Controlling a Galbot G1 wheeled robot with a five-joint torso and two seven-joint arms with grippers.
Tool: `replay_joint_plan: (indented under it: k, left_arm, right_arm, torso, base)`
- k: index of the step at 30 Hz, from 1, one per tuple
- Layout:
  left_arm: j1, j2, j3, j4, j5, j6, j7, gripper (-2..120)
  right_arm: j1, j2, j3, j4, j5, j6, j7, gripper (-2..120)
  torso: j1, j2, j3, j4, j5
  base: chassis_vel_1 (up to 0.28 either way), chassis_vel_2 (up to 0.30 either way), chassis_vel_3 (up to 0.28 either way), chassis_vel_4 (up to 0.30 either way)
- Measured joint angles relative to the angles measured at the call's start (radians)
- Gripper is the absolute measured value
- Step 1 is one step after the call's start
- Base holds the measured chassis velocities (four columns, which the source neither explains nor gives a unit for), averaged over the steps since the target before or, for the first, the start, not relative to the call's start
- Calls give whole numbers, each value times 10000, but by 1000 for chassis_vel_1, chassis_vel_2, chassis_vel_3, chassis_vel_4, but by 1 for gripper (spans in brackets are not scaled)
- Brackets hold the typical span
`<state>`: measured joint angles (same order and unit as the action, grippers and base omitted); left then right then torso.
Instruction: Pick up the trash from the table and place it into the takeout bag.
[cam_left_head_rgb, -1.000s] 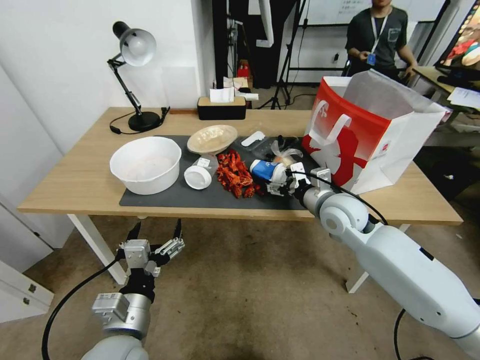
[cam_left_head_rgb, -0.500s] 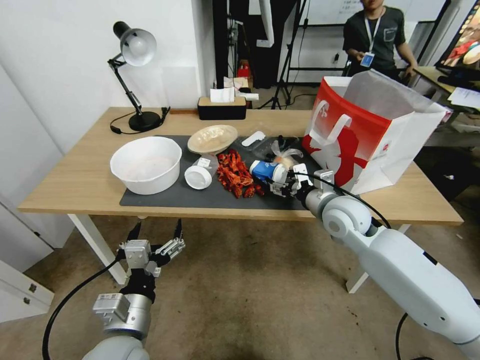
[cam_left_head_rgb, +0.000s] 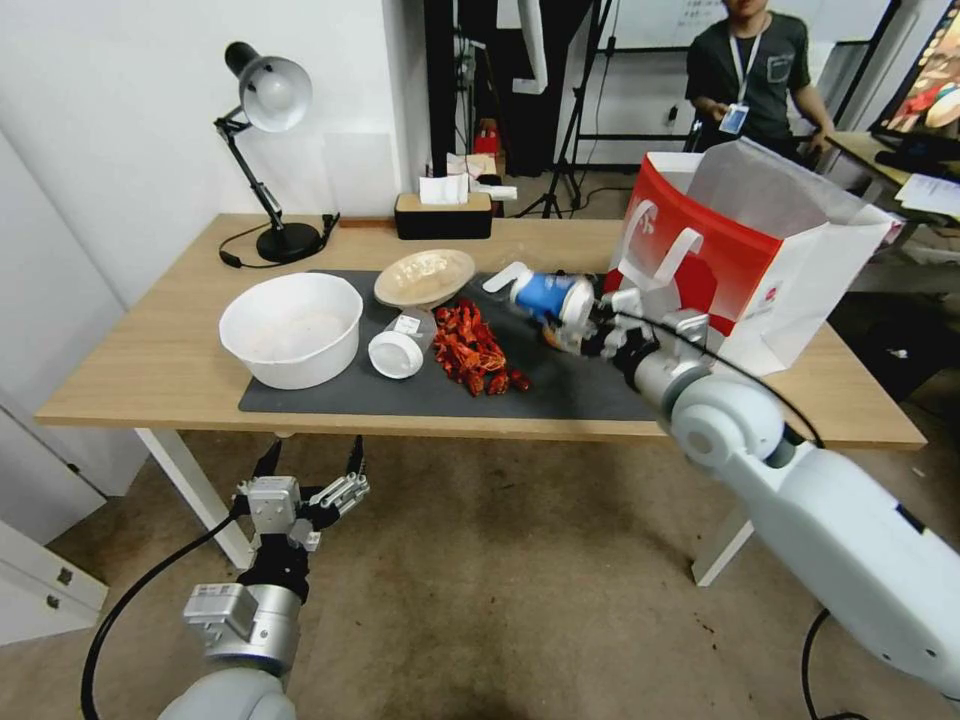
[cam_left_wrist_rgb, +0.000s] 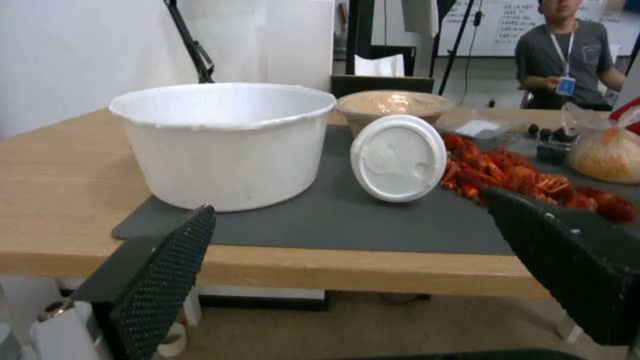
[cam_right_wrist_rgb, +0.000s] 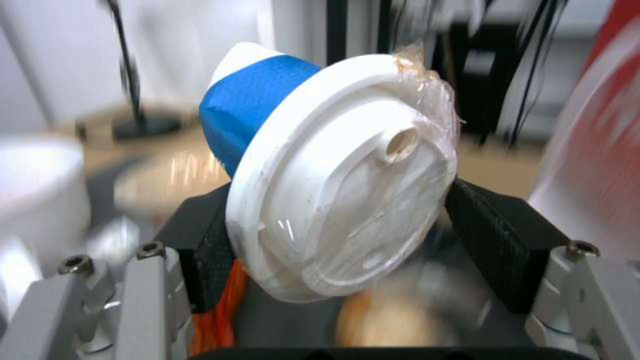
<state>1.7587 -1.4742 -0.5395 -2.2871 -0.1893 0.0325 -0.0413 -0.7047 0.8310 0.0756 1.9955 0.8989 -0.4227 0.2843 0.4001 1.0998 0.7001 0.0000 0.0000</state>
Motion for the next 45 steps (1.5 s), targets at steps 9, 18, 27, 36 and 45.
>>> replay_joint_plan:
  k: [9, 18, 27, 36, 45]
  left_arm:
    - [38, 108, -107, -28, -227, 35, 74, 100]
    - [-65, 145, -111, 22, -335, 40, 133, 100]
    - [-72, 378, -142, 90, -443, 24, 130, 100]
    - [-125, 517, -222, 110, -629, -14, 93, 100]
    - [-119, 559, -328, 44, -719, -18, 79, 100]
  right_arm:
    - [1451, -698, 1038, -200, -1061, 660, 767, 69]
    - [1894, -826, 1111, -1469, -2152, 305, 1516, 69]
    - [1870, -647, 1161, -1830, -1799, -245, 2555, 76]
    - [1894, -580, 1111, -1877, -1371, -371, 2710, 100]
    - [1862, -543, 1035, -1824, -1170, -359, 2651, 100]
  torso:
    - [0, 2, -1, 1, 0]
    - [0, 3, 0, 0, 1]
    - [-2, 2, -2, 0, -1]
    - [-2, 2, -1, 1, 0]
    - [-2, 2, -1, 0, -1]
  base:
    - [0, 0, 0, 0]
    - [0, 0, 0, 0]
    - [0, 0, 0, 0]
    - [0, 0, 0, 0]
    - [0, 0, 0, 0]
